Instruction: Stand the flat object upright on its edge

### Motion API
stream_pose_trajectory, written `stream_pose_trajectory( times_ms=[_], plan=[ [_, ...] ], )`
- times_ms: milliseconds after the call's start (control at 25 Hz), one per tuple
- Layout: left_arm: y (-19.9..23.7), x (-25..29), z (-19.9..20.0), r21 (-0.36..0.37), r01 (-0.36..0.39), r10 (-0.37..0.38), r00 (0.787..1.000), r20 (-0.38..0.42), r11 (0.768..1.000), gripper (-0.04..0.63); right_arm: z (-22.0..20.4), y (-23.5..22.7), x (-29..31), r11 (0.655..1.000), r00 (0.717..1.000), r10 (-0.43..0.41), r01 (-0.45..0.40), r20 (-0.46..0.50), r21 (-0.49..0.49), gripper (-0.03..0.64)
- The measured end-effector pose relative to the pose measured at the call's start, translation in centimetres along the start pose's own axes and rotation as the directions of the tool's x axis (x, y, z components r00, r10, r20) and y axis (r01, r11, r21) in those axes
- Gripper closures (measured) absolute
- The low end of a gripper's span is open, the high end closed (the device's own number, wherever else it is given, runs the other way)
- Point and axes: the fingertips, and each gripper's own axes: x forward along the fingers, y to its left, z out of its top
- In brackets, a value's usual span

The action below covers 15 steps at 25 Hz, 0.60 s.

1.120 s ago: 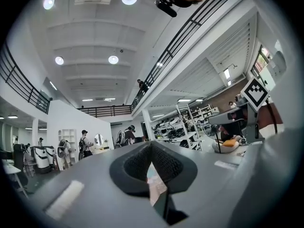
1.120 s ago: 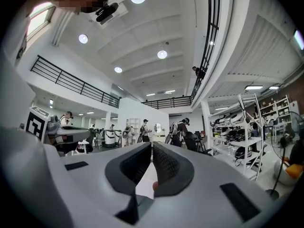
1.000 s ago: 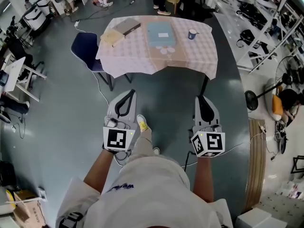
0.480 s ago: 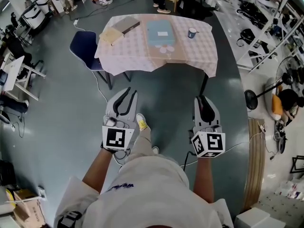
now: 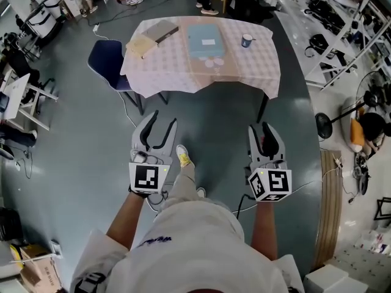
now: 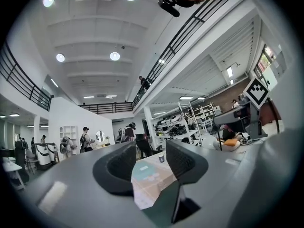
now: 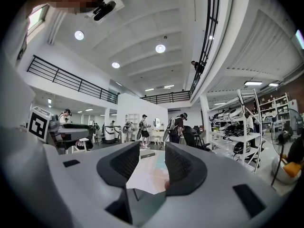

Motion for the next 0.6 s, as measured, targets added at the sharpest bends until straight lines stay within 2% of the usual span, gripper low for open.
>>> stream_pose_trajectory(
  times_ms=[120,280,440,600],
  plan=[
    [0.5,0.6,-0.2,-0.014,-0.014,0.013,1.000,-0.007,1.000,0.355,-0.2,-0.5,0.6,1.000,1.000,0.003,-0.003,-0.011,-0.005,0.423],
    [1.0,1.3,-1.2,-0.023,-0.008,0.007,1.000,-0.029,1.000,0.311,-0.3,-1.1,1.1,1.000,1.000,-0.002,0.002,-0.011,0.002,0.358],
    [1.2,2.0,-1.1,-0.012,-0.010,0.010,1.000,-0.028,1.000,0.172,-0.3,-2.0,1.7,1.000,1.000,-0.022,0.022,0.003,0.015,0.280],
    [2.1,3.4,-2.9,-0.035,0.002,-0.004,0.997,-0.081,0.999,0.110,-0.4,-3.1,3.6,0.999,0.999,-0.033,0.032,0.005,0.034,0.174]
  ],
)
